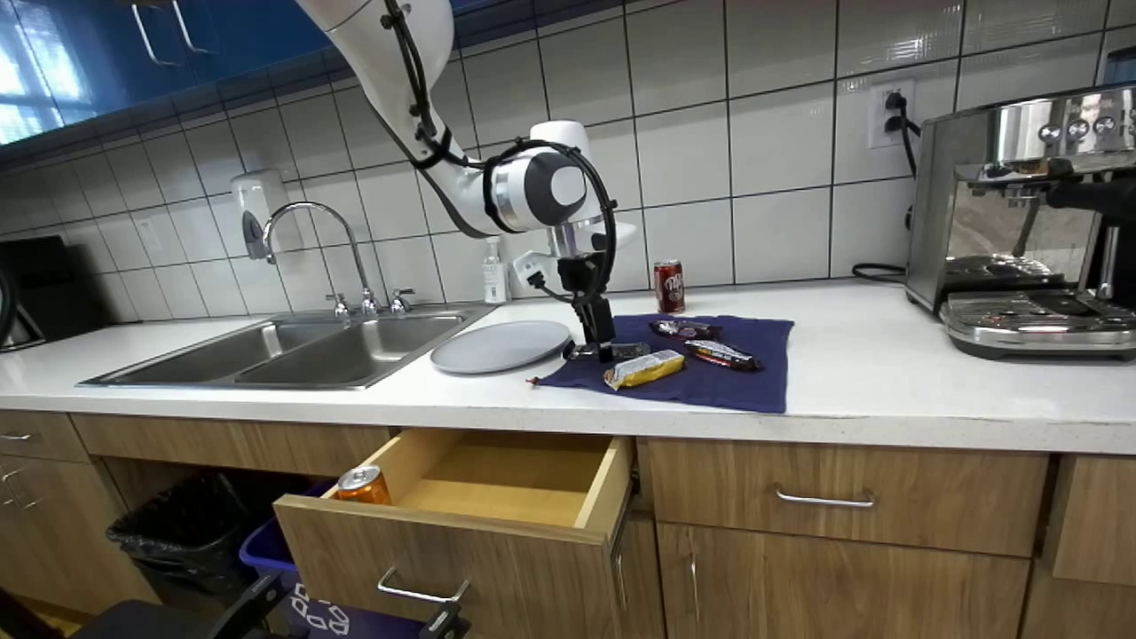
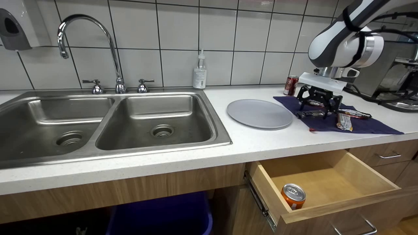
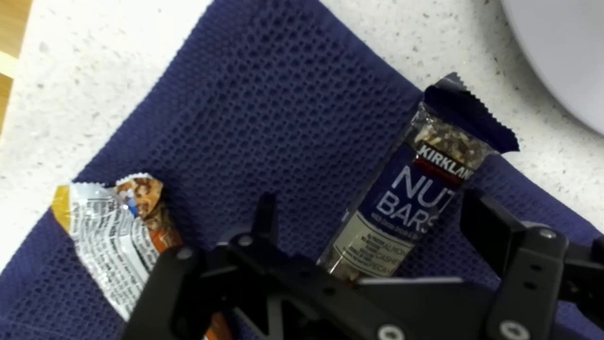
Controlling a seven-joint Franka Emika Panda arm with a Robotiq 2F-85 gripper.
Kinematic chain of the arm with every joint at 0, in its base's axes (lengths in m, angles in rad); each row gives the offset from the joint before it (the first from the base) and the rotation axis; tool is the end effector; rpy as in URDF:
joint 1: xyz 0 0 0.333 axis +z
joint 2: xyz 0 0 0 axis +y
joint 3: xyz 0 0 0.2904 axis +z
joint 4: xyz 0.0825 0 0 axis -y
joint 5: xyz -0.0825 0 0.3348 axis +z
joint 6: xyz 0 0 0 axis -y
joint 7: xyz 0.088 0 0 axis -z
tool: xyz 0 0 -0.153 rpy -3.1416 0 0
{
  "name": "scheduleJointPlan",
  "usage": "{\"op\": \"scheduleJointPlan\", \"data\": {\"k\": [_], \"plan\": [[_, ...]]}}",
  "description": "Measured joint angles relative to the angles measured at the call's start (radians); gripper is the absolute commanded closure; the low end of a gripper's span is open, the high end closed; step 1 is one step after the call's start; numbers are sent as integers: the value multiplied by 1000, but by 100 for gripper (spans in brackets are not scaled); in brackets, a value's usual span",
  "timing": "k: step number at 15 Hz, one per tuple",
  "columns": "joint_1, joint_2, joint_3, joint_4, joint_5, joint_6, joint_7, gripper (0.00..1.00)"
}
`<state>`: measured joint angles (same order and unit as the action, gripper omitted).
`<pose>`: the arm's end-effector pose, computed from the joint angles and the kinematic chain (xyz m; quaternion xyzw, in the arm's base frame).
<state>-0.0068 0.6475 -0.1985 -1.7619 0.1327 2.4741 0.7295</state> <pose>0.6145 -0.1179 0.1808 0.8787 -0.4754 0.0430 0.0048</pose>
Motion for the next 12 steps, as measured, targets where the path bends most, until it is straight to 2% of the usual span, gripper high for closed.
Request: {"op": "scheduleJointPlan", "data": {"k": [12], "plan": [[-2, 37, 0, 59, 0, -37, 10, 0]]}}
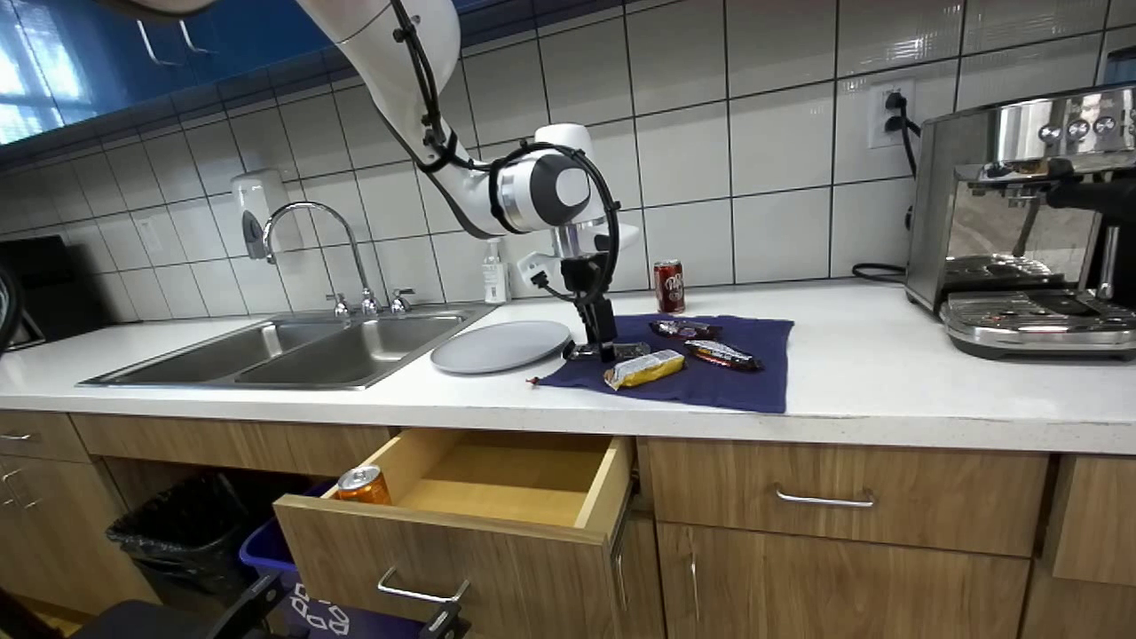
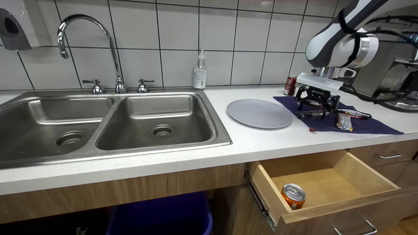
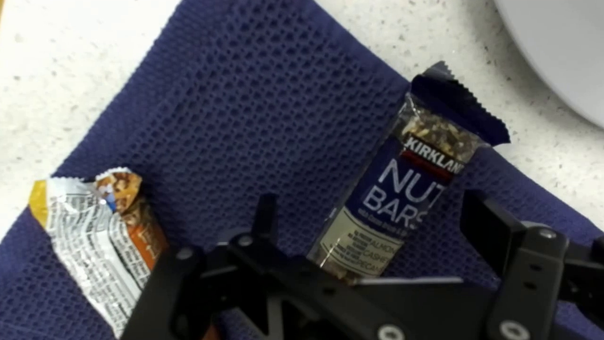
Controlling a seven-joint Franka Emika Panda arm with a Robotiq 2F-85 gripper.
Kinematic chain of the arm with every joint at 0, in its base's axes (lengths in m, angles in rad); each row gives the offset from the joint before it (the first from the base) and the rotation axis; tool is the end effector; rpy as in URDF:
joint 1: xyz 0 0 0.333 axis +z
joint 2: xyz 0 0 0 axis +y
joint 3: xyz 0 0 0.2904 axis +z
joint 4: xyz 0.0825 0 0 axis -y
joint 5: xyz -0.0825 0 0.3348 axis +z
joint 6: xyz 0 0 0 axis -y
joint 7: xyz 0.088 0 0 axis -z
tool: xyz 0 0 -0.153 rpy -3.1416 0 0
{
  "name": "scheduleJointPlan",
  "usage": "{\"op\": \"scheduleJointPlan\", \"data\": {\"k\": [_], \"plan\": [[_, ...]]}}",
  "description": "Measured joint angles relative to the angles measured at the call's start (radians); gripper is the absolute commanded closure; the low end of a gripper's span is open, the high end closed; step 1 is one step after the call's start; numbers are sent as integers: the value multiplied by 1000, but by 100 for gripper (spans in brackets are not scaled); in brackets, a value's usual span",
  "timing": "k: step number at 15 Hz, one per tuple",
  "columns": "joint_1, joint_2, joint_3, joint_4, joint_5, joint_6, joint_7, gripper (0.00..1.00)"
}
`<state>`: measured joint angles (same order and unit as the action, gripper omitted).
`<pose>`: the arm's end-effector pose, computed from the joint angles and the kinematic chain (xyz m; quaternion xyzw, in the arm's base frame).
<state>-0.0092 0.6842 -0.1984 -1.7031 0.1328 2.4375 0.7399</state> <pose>0.6232 -0.1185 0.1770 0.8774 -0.4784 0.0366 0.0078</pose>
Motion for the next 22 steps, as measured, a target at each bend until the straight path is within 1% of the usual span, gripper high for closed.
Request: {"op": "scheduleJointPlan", "data": {"k": [4, 5, 6, 11, 15, 17, 22], "plan": [[-1, 15, 0, 23, 0, -17, 0, 0], [-1, 19, 0, 29, 0, -20, 1, 25], [-1, 22, 0, 35, 1, -22, 1, 26], [-4, 31, 0, 54, 4, -29, 1, 66], [-6, 32, 0, 61, 4, -34, 1, 95], [-6, 32, 0, 63, 4, -36, 1, 93], [-6, 32, 0, 63, 4, -36, 1, 93]]}}
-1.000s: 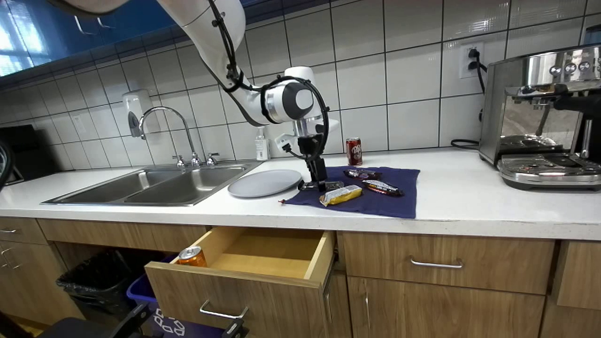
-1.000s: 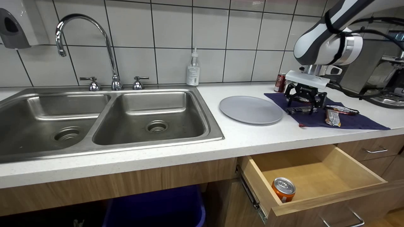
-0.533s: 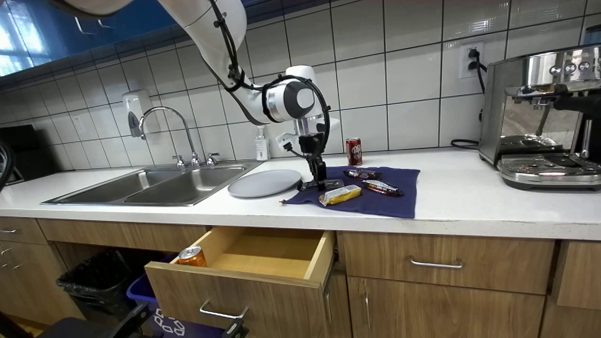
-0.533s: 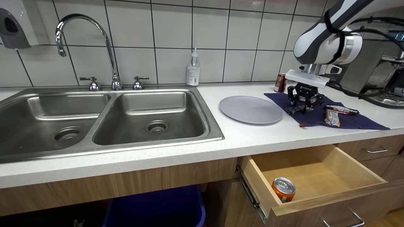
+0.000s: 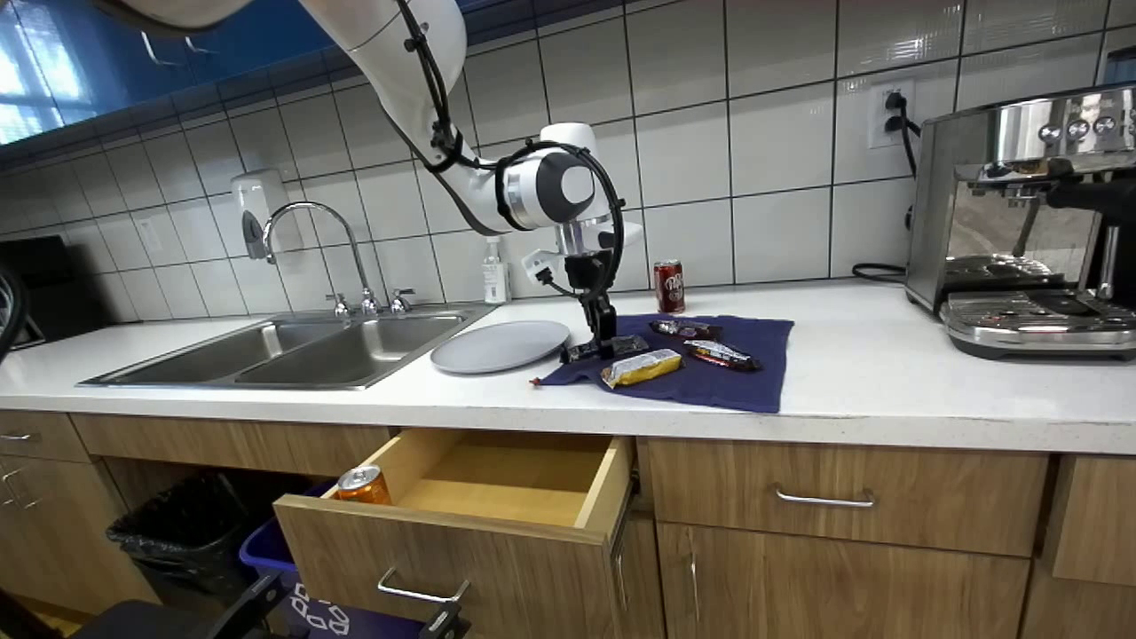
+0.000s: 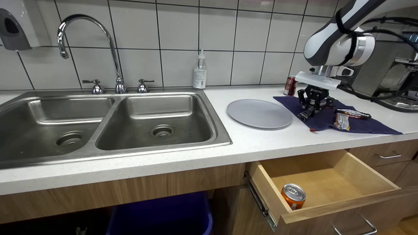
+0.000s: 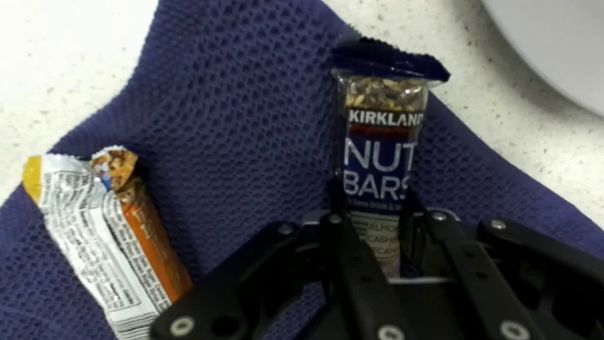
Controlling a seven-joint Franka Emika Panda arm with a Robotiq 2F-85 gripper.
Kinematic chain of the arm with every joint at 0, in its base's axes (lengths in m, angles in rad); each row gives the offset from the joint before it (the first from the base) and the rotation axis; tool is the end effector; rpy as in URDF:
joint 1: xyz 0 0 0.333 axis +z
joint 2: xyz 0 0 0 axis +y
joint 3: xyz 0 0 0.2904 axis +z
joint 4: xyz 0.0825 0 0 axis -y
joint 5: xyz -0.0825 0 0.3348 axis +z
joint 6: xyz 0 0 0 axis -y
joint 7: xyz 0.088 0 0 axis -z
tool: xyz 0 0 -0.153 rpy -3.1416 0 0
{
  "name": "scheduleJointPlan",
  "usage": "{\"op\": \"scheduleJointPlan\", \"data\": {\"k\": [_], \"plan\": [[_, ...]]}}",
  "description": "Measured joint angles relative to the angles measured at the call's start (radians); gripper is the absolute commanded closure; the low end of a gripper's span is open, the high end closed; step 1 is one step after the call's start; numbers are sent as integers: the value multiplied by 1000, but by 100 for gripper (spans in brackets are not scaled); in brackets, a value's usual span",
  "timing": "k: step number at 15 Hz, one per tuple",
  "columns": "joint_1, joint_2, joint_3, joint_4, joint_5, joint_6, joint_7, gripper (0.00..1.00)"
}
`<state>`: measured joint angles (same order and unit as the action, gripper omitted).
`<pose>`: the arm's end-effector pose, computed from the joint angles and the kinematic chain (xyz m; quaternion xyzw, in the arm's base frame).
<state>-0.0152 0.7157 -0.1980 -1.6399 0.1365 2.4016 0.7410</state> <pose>0.6335 -0.1209 0.1782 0.8768 -0.4795 0.0345 0.0077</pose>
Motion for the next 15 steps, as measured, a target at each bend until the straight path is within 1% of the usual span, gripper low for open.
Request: {"op": "scheduleJointPlan", "data": {"k": [8, 15], "plan": [[0, -30, 0, -18, 0, 1, 0, 93], [0, -112, 0, -110, -2, 3, -10, 93]]}}
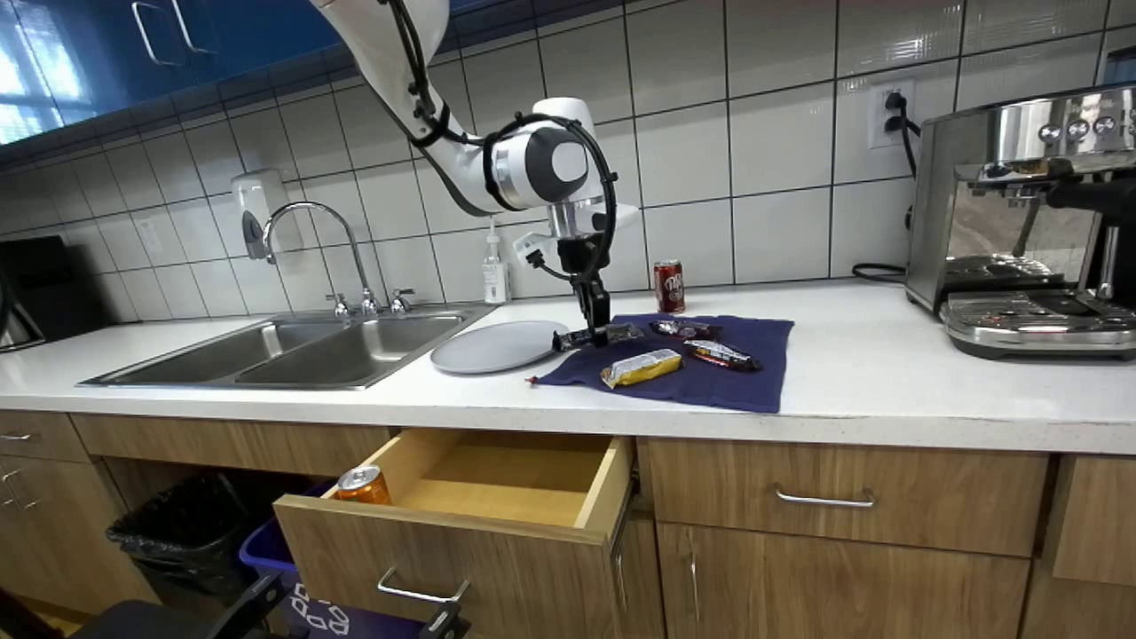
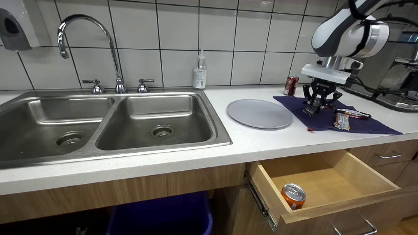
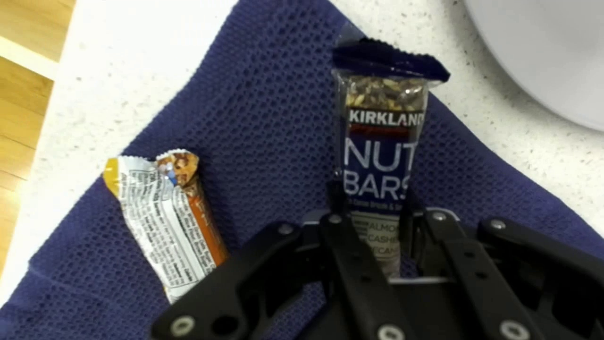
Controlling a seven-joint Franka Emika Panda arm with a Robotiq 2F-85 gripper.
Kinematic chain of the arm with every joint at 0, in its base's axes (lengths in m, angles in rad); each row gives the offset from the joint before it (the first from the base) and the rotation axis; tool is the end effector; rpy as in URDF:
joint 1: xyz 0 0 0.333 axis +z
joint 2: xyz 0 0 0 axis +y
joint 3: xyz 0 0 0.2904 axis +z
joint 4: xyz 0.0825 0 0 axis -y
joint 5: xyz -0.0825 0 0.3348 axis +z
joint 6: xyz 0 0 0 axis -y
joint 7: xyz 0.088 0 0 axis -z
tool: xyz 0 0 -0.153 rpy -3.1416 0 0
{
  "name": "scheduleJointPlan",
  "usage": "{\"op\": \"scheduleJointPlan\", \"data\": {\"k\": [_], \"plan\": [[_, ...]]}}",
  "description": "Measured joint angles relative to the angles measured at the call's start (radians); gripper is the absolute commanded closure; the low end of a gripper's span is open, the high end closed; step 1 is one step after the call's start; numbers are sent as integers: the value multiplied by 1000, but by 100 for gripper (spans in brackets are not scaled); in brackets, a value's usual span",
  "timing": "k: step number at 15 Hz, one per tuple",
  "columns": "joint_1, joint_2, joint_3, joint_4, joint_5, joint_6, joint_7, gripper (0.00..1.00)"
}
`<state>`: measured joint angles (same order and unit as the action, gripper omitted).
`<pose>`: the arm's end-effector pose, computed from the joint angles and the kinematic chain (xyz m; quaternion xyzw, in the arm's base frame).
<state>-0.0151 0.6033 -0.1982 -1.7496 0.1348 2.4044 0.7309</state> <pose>0.6139 -0.1204 0.2059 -0.8763 0.4806 -0.0342 0.0002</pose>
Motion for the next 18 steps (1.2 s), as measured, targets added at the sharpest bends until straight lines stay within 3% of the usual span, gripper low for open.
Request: {"op": "scheduleJointPlan", "data": {"k": [18], "plan": [[67, -284, 19, -415, -124, 44, -65, 93]]}}
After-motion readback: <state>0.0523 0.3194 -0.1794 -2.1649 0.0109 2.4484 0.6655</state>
